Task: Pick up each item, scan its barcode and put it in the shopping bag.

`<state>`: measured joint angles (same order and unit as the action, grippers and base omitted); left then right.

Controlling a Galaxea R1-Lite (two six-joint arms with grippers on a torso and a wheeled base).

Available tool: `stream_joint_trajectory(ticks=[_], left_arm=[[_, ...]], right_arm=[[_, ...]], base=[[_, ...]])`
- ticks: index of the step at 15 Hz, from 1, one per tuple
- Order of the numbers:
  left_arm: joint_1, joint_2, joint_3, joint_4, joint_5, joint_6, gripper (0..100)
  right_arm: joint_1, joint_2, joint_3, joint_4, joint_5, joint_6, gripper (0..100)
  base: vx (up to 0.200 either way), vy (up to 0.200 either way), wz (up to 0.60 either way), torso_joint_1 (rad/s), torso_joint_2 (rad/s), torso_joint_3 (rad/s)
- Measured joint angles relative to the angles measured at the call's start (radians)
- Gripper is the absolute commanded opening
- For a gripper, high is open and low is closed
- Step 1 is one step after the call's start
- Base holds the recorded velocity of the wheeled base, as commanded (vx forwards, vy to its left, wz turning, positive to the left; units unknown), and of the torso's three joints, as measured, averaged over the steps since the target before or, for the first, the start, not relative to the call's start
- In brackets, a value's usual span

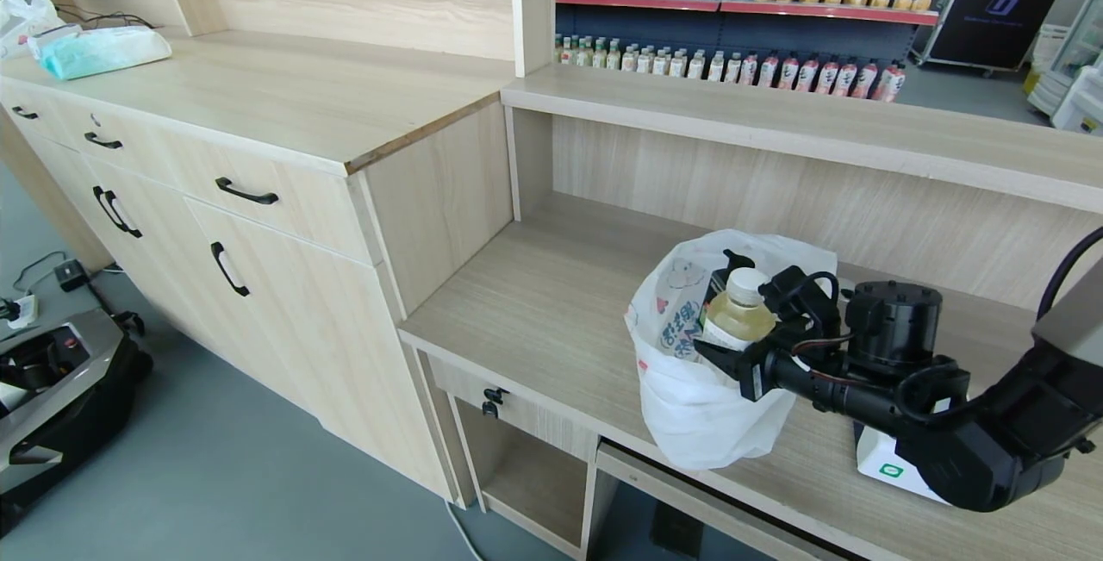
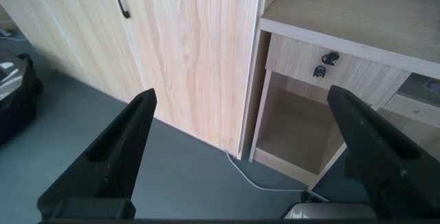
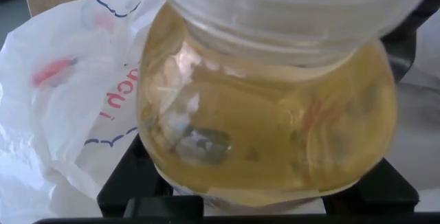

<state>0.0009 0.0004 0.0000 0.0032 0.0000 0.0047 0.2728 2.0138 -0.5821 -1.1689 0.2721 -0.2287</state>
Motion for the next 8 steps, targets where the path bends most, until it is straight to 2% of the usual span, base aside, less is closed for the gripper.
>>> stream_joint_trajectory(ticks=[1,8], left_arm=[[0.0,0.0,0.0,0.0,0.0,0.0,100],[0.001,0.0,0.0,0.0,0.0,0.0,100]], right_arm=[[0.0,0.001,0.0,0.003,0.0,0.0,100],[0.0,-0.069,-0.015,0.072,0.002,0.02,100]], base=[[0.0,0.0,0.0,0.0,0.0,0.0],[0.0,0.0,0.0,0.0,0.0,0.0]])
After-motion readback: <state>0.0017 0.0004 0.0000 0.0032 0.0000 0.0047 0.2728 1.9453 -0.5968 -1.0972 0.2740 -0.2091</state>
